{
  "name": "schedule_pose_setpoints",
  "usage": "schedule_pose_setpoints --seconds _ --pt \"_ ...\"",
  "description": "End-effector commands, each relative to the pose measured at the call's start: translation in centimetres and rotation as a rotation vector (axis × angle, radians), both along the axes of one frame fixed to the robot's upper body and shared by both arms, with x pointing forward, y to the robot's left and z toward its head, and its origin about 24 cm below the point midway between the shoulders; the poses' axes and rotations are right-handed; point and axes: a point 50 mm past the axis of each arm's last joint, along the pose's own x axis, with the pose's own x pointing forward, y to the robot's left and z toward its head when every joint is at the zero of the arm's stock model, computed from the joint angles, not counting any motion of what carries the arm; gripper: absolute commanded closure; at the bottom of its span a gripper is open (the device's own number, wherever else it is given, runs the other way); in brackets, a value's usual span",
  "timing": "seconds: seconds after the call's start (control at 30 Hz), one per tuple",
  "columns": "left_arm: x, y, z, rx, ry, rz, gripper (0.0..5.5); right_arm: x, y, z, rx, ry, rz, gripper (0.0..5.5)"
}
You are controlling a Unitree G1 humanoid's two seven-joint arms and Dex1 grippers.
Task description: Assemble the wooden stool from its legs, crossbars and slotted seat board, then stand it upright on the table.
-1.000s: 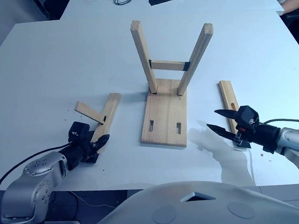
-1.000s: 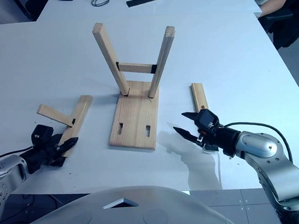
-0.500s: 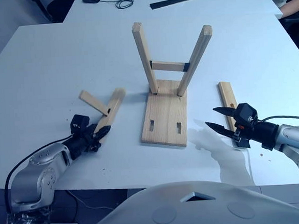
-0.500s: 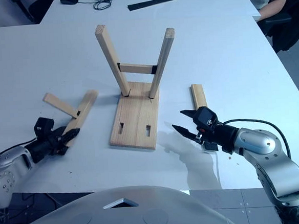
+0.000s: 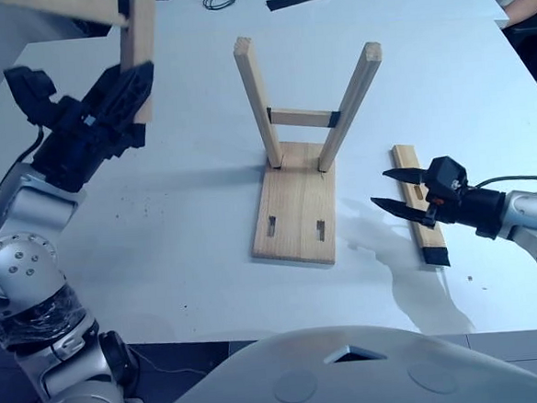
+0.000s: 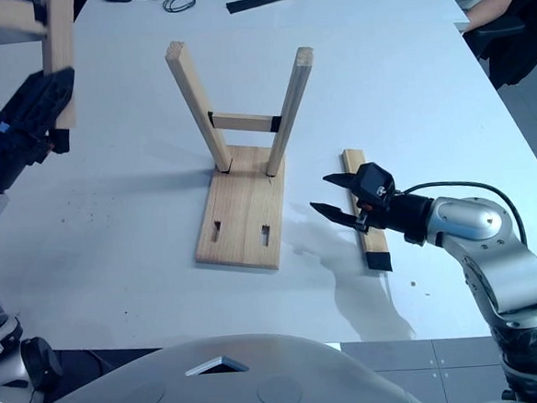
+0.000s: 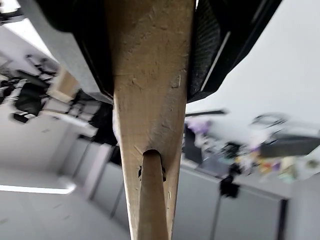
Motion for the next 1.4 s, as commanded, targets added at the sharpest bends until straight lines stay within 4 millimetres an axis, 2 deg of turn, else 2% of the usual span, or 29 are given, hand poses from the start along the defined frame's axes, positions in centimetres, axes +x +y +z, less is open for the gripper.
schedule_pose_setpoints --seconds 0.03,0.2,0.3,0.33,0.53,0.73,0.97,1.4 --pt "-1.4 -4.0 2.5 0.001 -0.122 -0.229 3.48 1.2 0.1 3.3 0.131 -0.025 0.028 2.77" --pt "-3.3 -7.9 3.9 -0.04 -0.2 -0.426 3.48 1.6 1.0 6.2 0.288 0.021 0.17 2.77" --pt "-2.8 -8.9 2.9 -0.033 -0.171 -0.47 3.48 1.9 1.4 8.0 0.359 0.02 0.236 2.77" --pt "-2.6 -9.1 2.6 -0.025 -0.16 -0.471 3.48 2.0 1.6 8.3 0.369 0.021 0.253 2.58" --pt "-2.6 -9.5 0.7 0.02 -0.106 -0.52 3.48 2.3 2.7 9.0 0.372 0.041 0.318 1.86" --pt "-4.6 -9.4 -1.7 0.1 -0.026 -0.656 3.48 2.5 2.9 10.1 0.383 0.072 0.395 1.82" --pt "-4.5 -9.4 -2.2 0.115 -0.038 -0.677 3.48 2.0 3.0 11.3 0.454 0.163 0.493 1.82" --pt "-4.3 -10.4 -3.0 0.119 -0.043 -0.762 3.48 3.0 3.9 12.2 0.478 0.201 0.554 1.82"
